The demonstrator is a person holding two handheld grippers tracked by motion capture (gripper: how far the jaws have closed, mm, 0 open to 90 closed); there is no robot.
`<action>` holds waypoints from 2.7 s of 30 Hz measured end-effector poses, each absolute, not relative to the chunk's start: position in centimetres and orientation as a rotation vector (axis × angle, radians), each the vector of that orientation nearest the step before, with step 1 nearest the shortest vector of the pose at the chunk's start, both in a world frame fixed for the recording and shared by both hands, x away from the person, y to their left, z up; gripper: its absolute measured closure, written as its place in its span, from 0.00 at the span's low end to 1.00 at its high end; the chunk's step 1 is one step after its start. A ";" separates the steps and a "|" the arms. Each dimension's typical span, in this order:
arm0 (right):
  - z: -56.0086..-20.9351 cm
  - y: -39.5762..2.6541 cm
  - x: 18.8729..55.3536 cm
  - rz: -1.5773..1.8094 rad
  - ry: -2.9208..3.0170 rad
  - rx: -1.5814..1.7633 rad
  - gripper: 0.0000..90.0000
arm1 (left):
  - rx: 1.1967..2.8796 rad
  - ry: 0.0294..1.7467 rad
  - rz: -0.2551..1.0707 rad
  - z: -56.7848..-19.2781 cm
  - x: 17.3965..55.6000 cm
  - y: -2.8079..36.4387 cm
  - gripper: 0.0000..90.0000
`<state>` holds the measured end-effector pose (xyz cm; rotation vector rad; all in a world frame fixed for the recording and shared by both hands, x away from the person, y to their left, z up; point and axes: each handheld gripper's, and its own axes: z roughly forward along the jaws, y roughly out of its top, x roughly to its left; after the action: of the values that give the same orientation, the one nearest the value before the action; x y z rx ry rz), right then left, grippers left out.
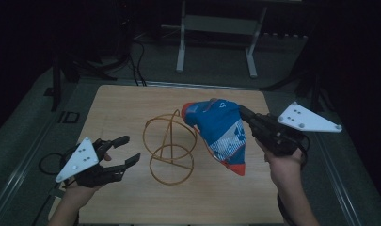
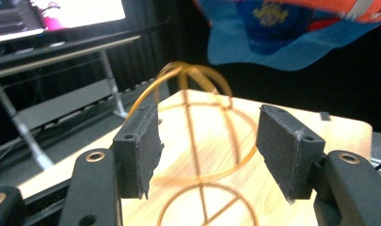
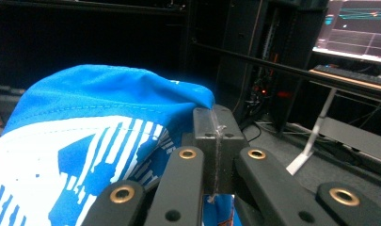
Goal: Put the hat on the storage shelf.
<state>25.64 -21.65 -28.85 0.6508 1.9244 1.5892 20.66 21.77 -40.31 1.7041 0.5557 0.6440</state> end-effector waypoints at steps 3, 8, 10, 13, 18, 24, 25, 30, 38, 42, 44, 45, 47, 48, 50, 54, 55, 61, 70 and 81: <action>-28.7 -20.4 26.2 1.584 1.942 0.643 1.00 | 1.689 0.617 0.655 -42.0 20.4 23.4 0.45; -28.7 -18.0 27.0 1.562 1.976 0.623 1.00 | 1.682 0.698 0.645 -44.9 19.9 25.1 0.42; -28.7 -17.0 27.3 1.557 1.991 0.618 1.00 | 1.673 0.732 0.641 -46.1 19.7 25.5 0.38; -28.8 -15.8 27.8 1.548 2.010 0.611 1.00 | 1.681 0.786 0.640 -47.8 19.6 26.0 0.27; -29.0 -13.7 28.5 1.562 2.059 0.595 1.00 | 1.661 0.892 0.693 -50.4 19.3 26.6 0.09; -29.5 -11.5 28.8 1.552 2.115 0.554 1.00 | 1.615 1.005 0.790 -53.3 19.0 27.5 0.02; -29.6 -11.1 28.8 1.552 2.124 0.551 1.00 | 1.615 1.018 0.810 -53.5 18.9 27.7 0.02; -29.8 -9.5 29.0 1.567 2.167 0.524 1.00 | 1.601 1.071 0.851 -54.6 18.7 28.5 0.02; -29.8 -7.4 28.6 1.579 2.194 0.471 1.00 | 1.601 1.122 0.873 -55.5 18.7 28.6 0.02; -30.5 -6.1 29.2 1.558 2.239 0.460 1.00 | 1.606 1.134 0.858 -55.8 18.8 28.6 0.02; -31.1 -5.5 29.5 1.534 2.268 0.458 1.00 | 1.605 1.138 0.862 -55.9 18.8 28.5 0.02; -31.4 -5.3 29.7 1.526 2.282 0.457 1.00 | 1.607 1.138 0.859 -55.9 18.8 28.5 0.02; -32.0 -5.2 29.9 1.499 2.292 0.468 1.00 | 1.602 1.139 0.860 -55.9 18.8 28.5 0.02; -32.3 -5.2 30.0 1.495 2.291 0.469 1.00 | 1.604 1.139 0.857 -55.9 18.8 28.6 0.02; -32.6 -5.4 30.2 1.492 2.293 0.490 1.00 | 1.600 1.142 0.860 -55.9 18.8 28.6 0.02; -33.3 -5.8 30.6 1.471 2.300 0.505 1.00 | 1.595 1.151 0.854 -56.0 18.8 28.7 0.02; -33.5 -5.9 30.6 1.467 2.304 0.507 1.00 | 1.596 1.151 0.852 -56.0 18.8 28.7 0.02; -34.3 -6.0 31.0 1.448 2.328 0.520 1.00 | 1.601 1.151 0.852 -56.1 18.8 28.6 0.02; -34.5 -5.6 30.9 1.422 2.343 0.500 1.00 | 1.602 1.144 0.843 -56.1 18.8 28.5 0.02; -35.4 -8.1 31.2 1.539 2.312 0.562 0.89 | 1.591 1.149 0.834 -56.1 18.8 28.6 0.02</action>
<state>31.16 -8.11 -35.37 0.5620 2.3119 1.5394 18.81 28.64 -56.10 1.5913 1.1495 0.8340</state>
